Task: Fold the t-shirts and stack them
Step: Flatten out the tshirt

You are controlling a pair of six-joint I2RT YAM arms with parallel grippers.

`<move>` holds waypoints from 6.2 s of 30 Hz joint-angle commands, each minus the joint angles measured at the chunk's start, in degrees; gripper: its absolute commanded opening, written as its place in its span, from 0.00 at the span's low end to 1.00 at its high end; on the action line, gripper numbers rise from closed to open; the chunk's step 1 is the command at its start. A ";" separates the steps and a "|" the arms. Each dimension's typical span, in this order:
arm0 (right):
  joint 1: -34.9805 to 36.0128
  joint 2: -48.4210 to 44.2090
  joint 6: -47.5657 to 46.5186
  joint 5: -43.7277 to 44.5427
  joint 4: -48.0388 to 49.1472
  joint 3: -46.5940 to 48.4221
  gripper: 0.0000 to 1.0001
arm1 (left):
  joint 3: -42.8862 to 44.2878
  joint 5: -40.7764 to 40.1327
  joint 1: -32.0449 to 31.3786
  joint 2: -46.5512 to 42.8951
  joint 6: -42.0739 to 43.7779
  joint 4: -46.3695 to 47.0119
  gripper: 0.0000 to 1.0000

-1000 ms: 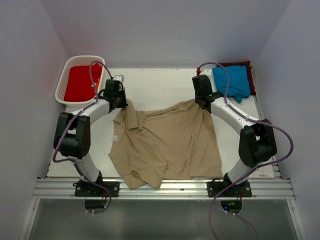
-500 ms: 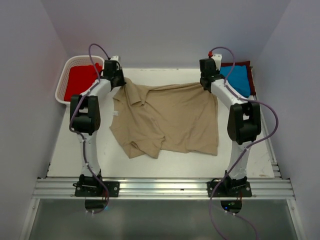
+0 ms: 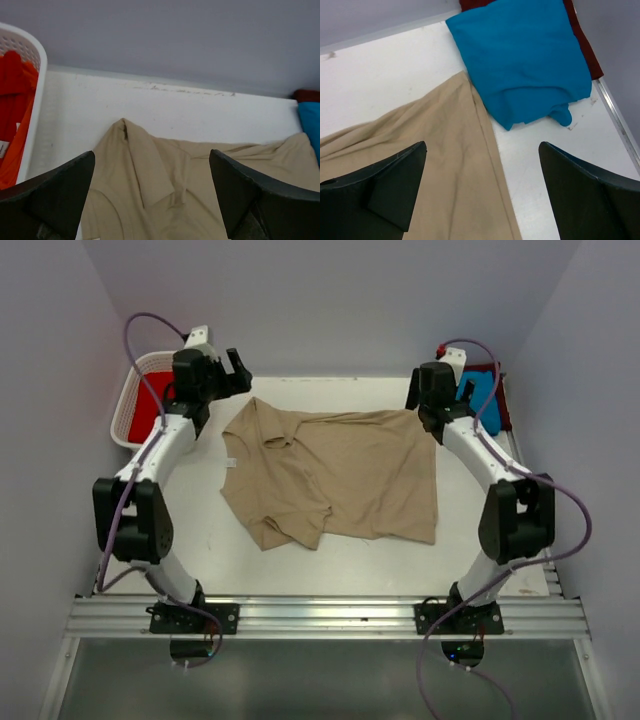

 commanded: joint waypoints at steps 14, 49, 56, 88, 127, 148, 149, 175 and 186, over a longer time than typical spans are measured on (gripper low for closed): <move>4.47 -32.80 8.65 -25.93 -19.45 -22.16 0.93 | -33.42 2.07 -13.50 -31.34 -12.24 -20.59 1.00; 8.34 -30.61 11.47 -24.27 -22.62 -26.93 0.36 | -43.10 7.97 -19.30 -21.51 -23.58 -14.18 0.79; 8.34 -30.52 11.29 -24.53 -22.36 -27.37 0.05 | -42.75 6.04 -19.83 -20.98 -23.32 -14.70 0.67; 8.34 -29.56 11.29 -25.32 -20.60 -29.22 0.00 | -37.65 -1.00 -21.94 -20.11 -21.39 -20.94 0.61; 8.34 -30.43 10.50 -24.54 -22.53 -29.48 0.00 | -41.34 0.76 -36.96 -34.68 -30.25 -37.20 0.00; 8.34 -32.37 12.70 -16.62 -31.32 -28.95 0.37 | -34.76 -22.67 -60.44 -39.71 -47.76 -54.17 1.00; 8.34 -32.11 12.78 -16.62 -31.32 -28.95 0.34 | -34.41 -24.18 -60.26 -39.10 -47.58 -53.73 1.00; 6.05 -17.78 19.64 -6.08 -28.86 -30.62 0.00 | -48.20 -19.11 -37.52 -25.28 -27.55 -31.49 0.00; 5.09 -14.44 20.70 -4.84 -29.21 -30.71 0.00 | -46.80 -14.00 -27.92 -28.02 -26.58 -33.51 0.00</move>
